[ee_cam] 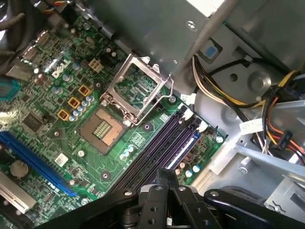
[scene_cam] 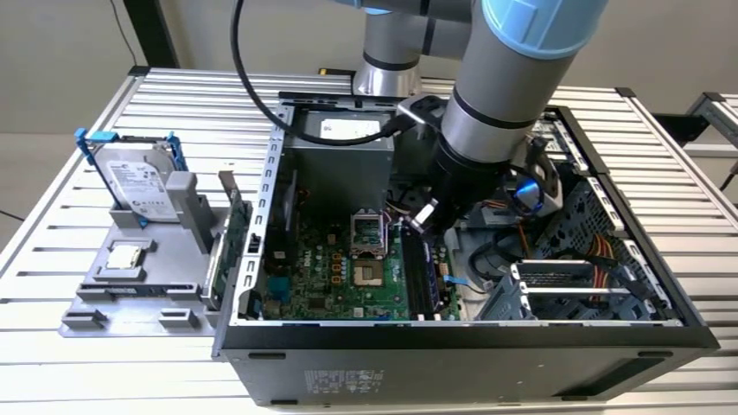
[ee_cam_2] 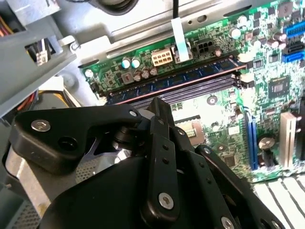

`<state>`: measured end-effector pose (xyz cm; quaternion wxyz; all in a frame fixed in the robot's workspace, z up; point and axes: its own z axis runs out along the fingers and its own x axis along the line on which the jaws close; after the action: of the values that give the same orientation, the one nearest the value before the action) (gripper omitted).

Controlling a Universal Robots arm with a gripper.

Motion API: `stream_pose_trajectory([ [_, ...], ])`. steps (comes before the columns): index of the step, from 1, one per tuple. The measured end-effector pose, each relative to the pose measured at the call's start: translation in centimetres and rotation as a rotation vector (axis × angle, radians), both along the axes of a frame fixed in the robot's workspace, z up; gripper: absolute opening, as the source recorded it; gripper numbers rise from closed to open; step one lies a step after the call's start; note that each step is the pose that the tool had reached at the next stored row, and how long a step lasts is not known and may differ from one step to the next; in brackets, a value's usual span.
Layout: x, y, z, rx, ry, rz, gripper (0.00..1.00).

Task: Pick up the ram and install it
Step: 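Press down the ram until it locks into place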

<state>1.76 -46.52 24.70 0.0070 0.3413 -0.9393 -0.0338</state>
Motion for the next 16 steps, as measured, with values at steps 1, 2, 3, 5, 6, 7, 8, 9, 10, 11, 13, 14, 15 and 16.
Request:
stream_pose_trajectory([
  [1, 0.0, -0.01, 0.01, 0.001, -0.0002, 0.01, 0.0],
  [2, 0.0, 0.0, 0.01, 0.0018, -0.0005, 0.02, 0.0],
  [3, 0.0, 0.0, 0.01, 0.0023, -0.0007, 0.033, 0.0],
  [5, 0.0, 0.0, 0.01, 0.0025, -0.0009, 0.055, 0.0],
  [6, 0.0, 0.0, 0.0, 0.0026, -0.001, 0.067, 0.0],
  [7, 0.0, 0.0, 0.0, 0.0028, -0.0013, 0.079, 0.0],
  [8, 0.0, 0.01, 0.0, 0.0036, -0.0018, 0.09, 0.0],
  [9, 0.0, 0.01, 0.0, 0.004, -0.002, 0.101, 0.0],
  [10, 0.0, 0.01, 0.0, 0.0044, -0.002, 0.112, 0.0],
  [11, 0.0, 0.01, 0.01, 0.0049, -0.002, 0.122, 0.0],
  [13, 0.02, 0.01, 0.01, 0.0121, -0.0024, 0.187, 0.0],
  [14, 0.07, 0.01, 0.0, 0.0127, -0.0026, 0.195, 0.0],
  [15, 0.08, 0.01, 0.01, 0.0128, -0.0031, 0.202, 0.0],
  [16, 0.08, 0.01, 0.0, 0.0126, -0.0047, 0.209, 0.0],
])
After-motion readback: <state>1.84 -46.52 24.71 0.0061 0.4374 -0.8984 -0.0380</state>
